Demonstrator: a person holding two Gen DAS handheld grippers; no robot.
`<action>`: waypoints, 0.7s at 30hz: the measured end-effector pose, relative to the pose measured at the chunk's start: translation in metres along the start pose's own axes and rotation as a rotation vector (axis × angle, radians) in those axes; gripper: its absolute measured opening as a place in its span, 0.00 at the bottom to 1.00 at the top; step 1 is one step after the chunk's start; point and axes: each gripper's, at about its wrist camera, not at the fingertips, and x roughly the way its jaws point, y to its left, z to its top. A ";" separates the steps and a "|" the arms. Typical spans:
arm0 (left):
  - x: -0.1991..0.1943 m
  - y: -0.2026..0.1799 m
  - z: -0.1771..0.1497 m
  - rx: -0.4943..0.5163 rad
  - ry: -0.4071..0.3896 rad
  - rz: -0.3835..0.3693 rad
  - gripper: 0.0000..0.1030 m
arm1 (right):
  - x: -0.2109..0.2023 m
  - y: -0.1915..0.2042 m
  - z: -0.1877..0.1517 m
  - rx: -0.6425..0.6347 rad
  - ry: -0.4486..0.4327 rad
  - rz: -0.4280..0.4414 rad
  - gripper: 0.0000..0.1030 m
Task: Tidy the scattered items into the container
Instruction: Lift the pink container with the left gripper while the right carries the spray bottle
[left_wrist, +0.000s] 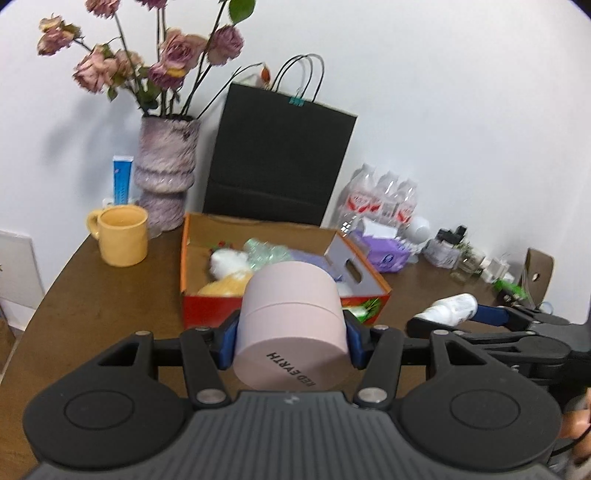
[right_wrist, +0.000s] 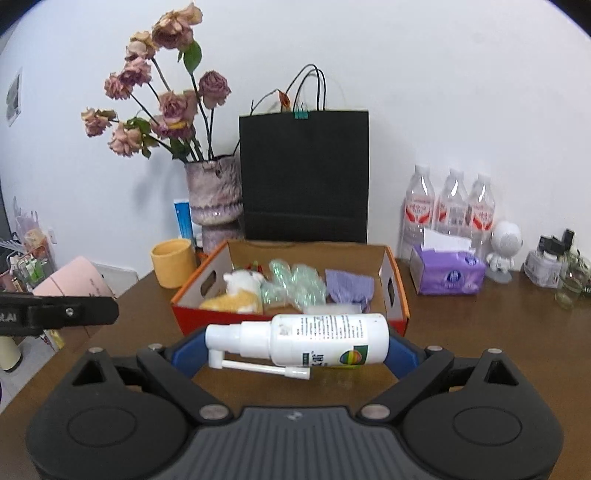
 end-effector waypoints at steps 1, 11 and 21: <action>-0.001 -0.003 0.007 0.006 -0.010 0.002 0.55 | 0.000 -0.001 0.007 0.001 0.001 0.003 0.94; 0.011 -0.014 0.096 -0.008 -0.069 0.037 0.54 | 0.008 -0.012 0.087 -0.051 -0.021 -0.034 0.94; 0.069 -0.021 0.146 0.000 -0.069 0.113 0.54 | 0.054 -0.024 0.147 -0.055 -0.017 -0.069 0.94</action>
